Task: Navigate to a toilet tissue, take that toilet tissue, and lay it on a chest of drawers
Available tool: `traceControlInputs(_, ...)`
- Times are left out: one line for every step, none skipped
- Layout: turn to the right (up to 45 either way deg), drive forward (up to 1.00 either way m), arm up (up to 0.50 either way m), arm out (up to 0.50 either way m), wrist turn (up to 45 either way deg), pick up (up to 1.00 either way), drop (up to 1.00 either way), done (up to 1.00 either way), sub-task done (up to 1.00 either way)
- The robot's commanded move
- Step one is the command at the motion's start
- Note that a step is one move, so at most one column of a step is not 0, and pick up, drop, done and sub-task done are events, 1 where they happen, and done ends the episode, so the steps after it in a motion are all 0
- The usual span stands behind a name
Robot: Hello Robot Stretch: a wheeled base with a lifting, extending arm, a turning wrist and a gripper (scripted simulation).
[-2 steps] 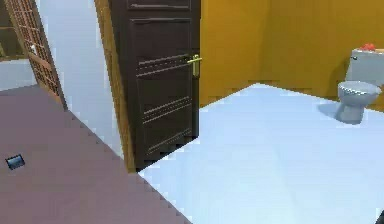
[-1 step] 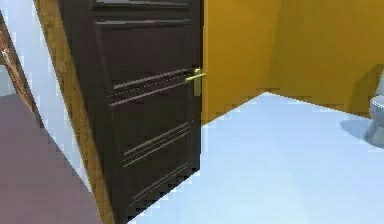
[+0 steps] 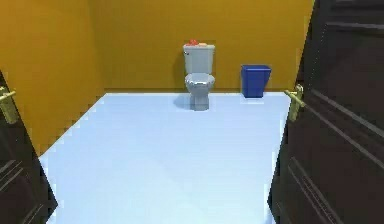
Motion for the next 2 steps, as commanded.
traceControlInputs(0.0, 1.00, 0.00, 0.00, 0.0, 0.00, 0.00, 0.00, 0.00)
traceControlInputs(0.0, 0.55, 0.00, 0.00, 0.0, 0.00, 0.00, 0.00, 0.00)
